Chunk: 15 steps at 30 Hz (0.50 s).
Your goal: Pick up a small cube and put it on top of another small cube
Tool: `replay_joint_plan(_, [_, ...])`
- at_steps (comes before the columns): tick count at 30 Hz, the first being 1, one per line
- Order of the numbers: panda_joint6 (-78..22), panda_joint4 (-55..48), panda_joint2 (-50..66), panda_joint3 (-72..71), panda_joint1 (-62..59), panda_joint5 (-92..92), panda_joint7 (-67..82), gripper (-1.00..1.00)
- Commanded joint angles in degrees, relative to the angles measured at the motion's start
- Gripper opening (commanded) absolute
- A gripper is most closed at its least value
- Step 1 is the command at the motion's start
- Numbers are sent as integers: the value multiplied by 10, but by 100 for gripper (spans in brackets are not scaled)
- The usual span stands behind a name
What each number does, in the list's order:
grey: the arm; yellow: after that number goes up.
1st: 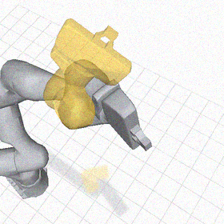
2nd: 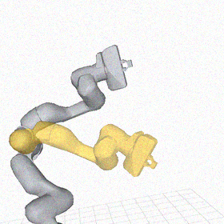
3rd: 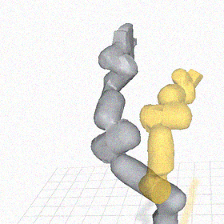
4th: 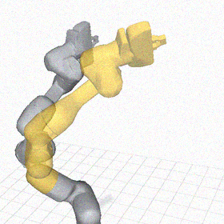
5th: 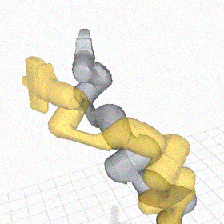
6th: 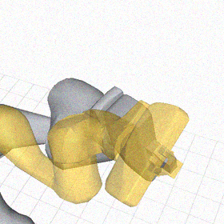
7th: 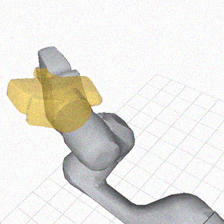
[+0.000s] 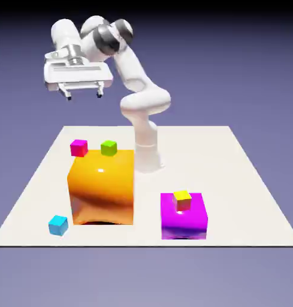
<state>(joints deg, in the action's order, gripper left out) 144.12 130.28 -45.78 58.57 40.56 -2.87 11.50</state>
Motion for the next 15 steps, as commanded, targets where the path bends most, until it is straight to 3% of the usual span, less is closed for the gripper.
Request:
replay_joint_plan(1, [-11,-11,-5,21,14,-1,19,0])
replay_joint_plan(15, [-159,-163,-70,311,212,-15,287,0])
